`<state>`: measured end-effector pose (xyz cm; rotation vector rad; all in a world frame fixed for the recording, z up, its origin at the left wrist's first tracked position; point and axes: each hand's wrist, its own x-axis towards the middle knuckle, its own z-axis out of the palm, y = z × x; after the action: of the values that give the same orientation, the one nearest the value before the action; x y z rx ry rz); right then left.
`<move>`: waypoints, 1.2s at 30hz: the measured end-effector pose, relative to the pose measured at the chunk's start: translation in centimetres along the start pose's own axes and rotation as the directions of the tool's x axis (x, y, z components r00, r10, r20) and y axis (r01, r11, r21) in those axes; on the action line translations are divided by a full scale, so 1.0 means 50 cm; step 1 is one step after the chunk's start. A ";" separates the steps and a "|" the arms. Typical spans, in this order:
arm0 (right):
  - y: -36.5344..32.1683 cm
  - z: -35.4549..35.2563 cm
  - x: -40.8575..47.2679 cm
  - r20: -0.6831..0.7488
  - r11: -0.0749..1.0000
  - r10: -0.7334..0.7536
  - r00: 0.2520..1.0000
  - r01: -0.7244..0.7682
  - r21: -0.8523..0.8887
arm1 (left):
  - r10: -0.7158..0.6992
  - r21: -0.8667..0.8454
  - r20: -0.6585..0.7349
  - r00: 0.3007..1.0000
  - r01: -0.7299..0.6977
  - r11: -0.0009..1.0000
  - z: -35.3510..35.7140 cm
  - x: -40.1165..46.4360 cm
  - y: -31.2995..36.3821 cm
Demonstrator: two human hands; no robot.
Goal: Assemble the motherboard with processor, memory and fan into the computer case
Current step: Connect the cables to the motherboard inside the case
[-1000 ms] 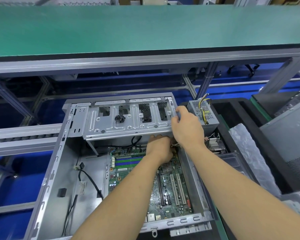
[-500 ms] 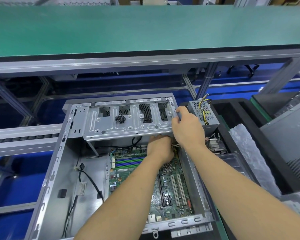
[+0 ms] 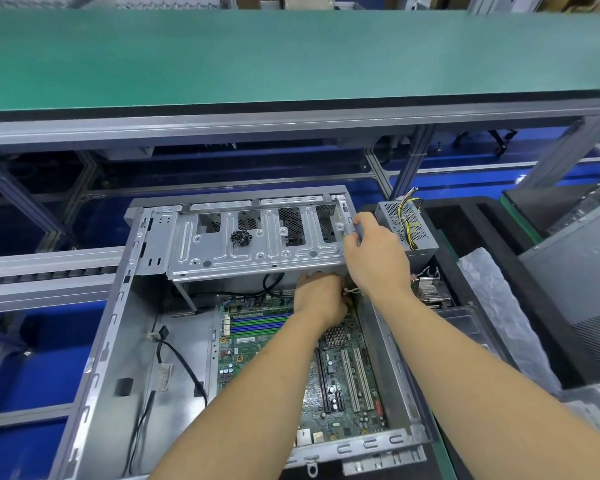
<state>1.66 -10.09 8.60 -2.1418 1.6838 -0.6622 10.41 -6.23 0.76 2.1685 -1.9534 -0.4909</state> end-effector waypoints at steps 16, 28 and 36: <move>0.002 0.002 0.001 0.000 1.000 0.003 1.000 -0.003 0.010 | 0.028 0.007 -0.032 0.999 -0.028 1.000 0.005 0.001 -0.001; 0.002 0.000 0.001 0.012 1.000 -0.001 1.000 0.001 0.007 | 0.113 0.050 -0.057 0.992 -0.110 0.993 0.020 0.023 -0.009; 0.000 -0.001 -0.001 0.008 1.000 0.004 1.000 -0.004 0.024 | 0.105 0.012 -0.065 0.992 -0.104 0.994 0.015 0.023 -0.005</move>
<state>1.63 -10.05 8.64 -2.1213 1.6675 -0.6678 10.45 -7.25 -0.17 2.0467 -2.0242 -0.3904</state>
